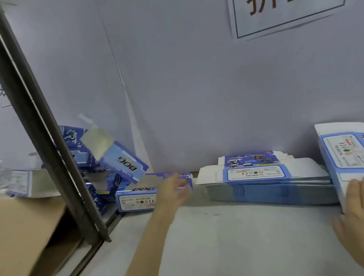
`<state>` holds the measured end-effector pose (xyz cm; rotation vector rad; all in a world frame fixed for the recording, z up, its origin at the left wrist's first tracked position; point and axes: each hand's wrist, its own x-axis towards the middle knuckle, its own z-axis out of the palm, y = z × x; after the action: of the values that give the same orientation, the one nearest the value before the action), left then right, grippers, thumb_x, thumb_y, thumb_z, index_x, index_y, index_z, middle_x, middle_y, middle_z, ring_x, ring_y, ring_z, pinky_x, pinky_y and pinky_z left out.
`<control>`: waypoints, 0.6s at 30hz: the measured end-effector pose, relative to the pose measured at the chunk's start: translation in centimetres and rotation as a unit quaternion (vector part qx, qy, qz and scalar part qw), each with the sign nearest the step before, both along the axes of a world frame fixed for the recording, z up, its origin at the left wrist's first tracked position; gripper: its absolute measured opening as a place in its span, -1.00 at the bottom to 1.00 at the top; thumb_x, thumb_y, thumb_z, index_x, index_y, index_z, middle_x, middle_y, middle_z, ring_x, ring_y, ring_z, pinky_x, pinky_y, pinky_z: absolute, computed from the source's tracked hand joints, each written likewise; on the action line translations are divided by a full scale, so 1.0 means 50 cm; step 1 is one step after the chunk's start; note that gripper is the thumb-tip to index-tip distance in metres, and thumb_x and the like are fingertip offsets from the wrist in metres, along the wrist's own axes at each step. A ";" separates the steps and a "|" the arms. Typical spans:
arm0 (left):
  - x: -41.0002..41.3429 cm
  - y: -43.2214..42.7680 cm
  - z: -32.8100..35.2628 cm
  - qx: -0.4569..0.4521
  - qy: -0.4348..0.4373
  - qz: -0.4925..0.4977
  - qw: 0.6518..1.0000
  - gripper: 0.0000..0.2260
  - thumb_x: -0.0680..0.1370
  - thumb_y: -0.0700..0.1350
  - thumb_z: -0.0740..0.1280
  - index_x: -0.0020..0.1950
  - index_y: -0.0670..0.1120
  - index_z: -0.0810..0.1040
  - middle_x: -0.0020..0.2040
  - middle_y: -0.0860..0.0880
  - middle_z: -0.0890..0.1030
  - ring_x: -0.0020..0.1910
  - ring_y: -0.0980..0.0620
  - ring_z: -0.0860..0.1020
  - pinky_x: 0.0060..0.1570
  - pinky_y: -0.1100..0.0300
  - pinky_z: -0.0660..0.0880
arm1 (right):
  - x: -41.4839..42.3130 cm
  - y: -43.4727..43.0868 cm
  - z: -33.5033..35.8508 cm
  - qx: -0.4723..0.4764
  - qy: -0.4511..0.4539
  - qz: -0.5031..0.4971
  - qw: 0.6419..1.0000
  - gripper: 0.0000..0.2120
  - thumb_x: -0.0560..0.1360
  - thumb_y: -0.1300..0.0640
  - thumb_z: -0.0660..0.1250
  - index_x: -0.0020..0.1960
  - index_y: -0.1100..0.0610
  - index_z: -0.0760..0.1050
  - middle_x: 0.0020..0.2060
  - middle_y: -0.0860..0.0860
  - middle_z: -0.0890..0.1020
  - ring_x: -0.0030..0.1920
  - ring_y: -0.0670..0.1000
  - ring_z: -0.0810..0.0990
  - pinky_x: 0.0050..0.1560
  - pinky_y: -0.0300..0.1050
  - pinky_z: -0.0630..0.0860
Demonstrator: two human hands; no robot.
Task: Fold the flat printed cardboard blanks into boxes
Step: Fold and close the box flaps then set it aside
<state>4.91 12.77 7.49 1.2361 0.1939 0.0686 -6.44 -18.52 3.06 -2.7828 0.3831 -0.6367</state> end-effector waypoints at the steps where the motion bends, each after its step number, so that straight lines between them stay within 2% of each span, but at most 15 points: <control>1: -0.002 -0.013 -0.034 0.130 0.011 -0.006 0.991 -0.86 0.62 -0.22 0.23 -0.12 -0.08 0.49 -0.20 -0.06 0.49 -0.27 0.02 0.46 -0.32 0.31 0.43 | 0.001 -0.002 -0.002 -0.009 0.000 -0.002 1.000 -0.21 -0.02 0.49 0.54 0.16 0.65 0.37 0.14 0.60 0.42 0.08 0.62 0.45 0.07 0.54 0.36; 2: 0.002 -0.020 -0.071 0.260 0.005 0.007 0.966 -0.87 0.60 -0.22 0.26 -0.12 -0.06 0.50 -0.20 -0.02 0.48 -0.28 0.05 0.44 -0.37 0.35 0.37 | 0.005 -0.005 -0.009 -0.023 -0.008 -0.001 1.000 -0.23 0.00 0.47 0.54 0.16 0.65 0.37 0.14 0.60 0.42 0.07 0.62 0.45 0.06 0.54 0.36; 3: 0.002 -0.024 -0.101 0.361 -0.011 0.027 0.932 -0.94 0.59 -0.19 0.29 -0.04 -0.05 0.53 -0.14 0.01 0.52 -0.21 0.07 0.47 -0.34 0.37 0.37 | 0.007 -0.004 -0.011 -0.036 -0.012 0.000 0.999 -0.28 0.08 0.41 0.52 0.16 0.65 0.37 0.14 0.60 0.42 0.07 0.62 0.45 0.05 0.55 0.36; 4: 0.002 -0.023 -0.123 0.424 -0.019 0.043 0.904 -0.89 0.58 -0.17 0.32 0.10 -0.07 0.55 -0.02 0.01 0.55 -0.08 0.05 0.52 -0.25 0.36 0.40 | 0.011 -0.003 -0.013 -0.045 -0.024 0.000 0.999 -0.36 0.18 0.33 0.44 0.16 0.64 0.37 0.14 0.60 0.42 0.08 0.62 0.45 0.05 0.54 0.36; 5: 0.004 -0.018 -0.138 0.448 -0.015 0.052 0.892 -0.79 0.57 -0.16 0.32 0.21 -0.10 0.52 0.10 -0.02 0.56 0.05 0.00 0.53 -0.12 0.32 0.41 | 0.011 -0.002 -0.014 -0.050 -0.032 -0.001 0.998 -0.40 0.24 0.28 0.34 0.17 0.63 0.37 0.15 0.59 0.42 0.09 0.61 0.45 0.07 0.53 0.36; 7: 0.003 -0.015 -0.146 0.440 0.009 0.063 0.896 -0.69 0.58 -0.16 0.31 0.32 -0.15 0.46 0.25 -0.09 0.52 0.20 -0.05 0.49 0.05 0.23 0.40 | 0.014 -0.005 -0.020 -0.061 -0.048 0.002 0.997 -0.40 0.24 0.29 0.29 0.19 0.63 0.37 0.16 0.58 0.42 0.11 0.60 0.45 0.10 0.50 0.36; 9: -0.001 -0.033 -0.152 0.446 0.020 0.023 0.895 -0.70 0.60 -0.13 0.29 0.32 -0.14 0.46 0.27 -0.10 0.52 0.19 -0.03 0.49 0.10 0.19 0.43 | 0.016 -0.010 -0.021 -0.060 -0.071 -0.017 0.996 -0.43 0.24 0.37 0.34 0.19 0.62 0.38 0.16 0.58 0.43 0.11 0.59 0.46 0.10 0.48 0.37; 11: -0.018 -0.068 -0.154 0.444 -0.005 -0.031 0.895 -0.75 0.60 -0.13 0.29 0.28 -0.10 0.52 0.23 -0.06 0.55 0.08 0.07 0.50 -0.06 0.37 0.44 | 0.015 -0.011 -0.019 -0.070 -0.093 -0.036 0.993 -0.44 0.21 0.50 0.43 0.17 0.62 0.40 0.13 0.58 0.45 0.10 0.59 0.48 0.08 0.48 0.40; 12: -0.029 -0.092 -0.153 0.437 -0.022 -0.057 0.898 -0.77 0.60 -0.13 0.29 0.25 -0.08 0.54 0.21 -0.03 0.56 0.03 0.13 0.50 -0.17 0.49 0.40 | 0.013 -0.010 -0.019 -0.083 -0.098 -0.047 0.991 -0.47 0.21 0.54 0.40 0.16 0.62 0.41 0.12 0.58 0.46 0.09 0.58 0.49 0.06 0.48 0.42; 14: -0.051 -0.142 -0.146 0.425 -0.056 -0.102 0.897 -0.80 0.60 -0.12 0.29 0.21 -0.05 0.58 0.17 0.01 0.58 0.00 0.18 0.50 -0.23 0.56 0.37 | 0.008 -0.009 -0.015 -0.109 -0.098 -0.061 0.987 -0.48 0.20 0.56 0.42 0.15 0.62 0.43 0.09 0.57 0.48 0.06 0.57 0.52 0.03 0.46 0.45; 16: -0.077 -0.192 -0.129 0.407 -0.086 -0.141 0.898 -0.82 0.60 -0.11 0.29 0.17 -0.03 0.60 0.12 0.06 0.59 -0.01 0.22 0.52 -0.19 0.56 0.37 | 0.003 -0.008 -0.008 -0.139 -0.093 -0.066 0.984 -0.39 0.21 0.50 0.47 0.23 0.58 0.40 0.19 0.53 0.46 0.17 0.52 0.49 0.13 0.40 0.43; 18: -0.109 -0.241 -0.111 0.386 -0.111 -0.191 0.896 -0.82 0.60 -0.09 0.27 0.14 -0.01 0.61 0.05 0.11 0.61 -0.02 0.24 0.53 -0.10 0.50 0.41 | -0.007 0.001 0.003 -0.158 -0.024 -0.065 0.985 -0.42 0.42 0.36 0.35 0.40 0.46 0.28 0.37 0.40 0.37 0.39 0.35 0.37 0.35 0.24 0.31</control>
<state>-0.54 0.69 1.94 2.0253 -0.3153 -0.0643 -6.80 -18.47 3.21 -3.0516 0.4975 -0.8604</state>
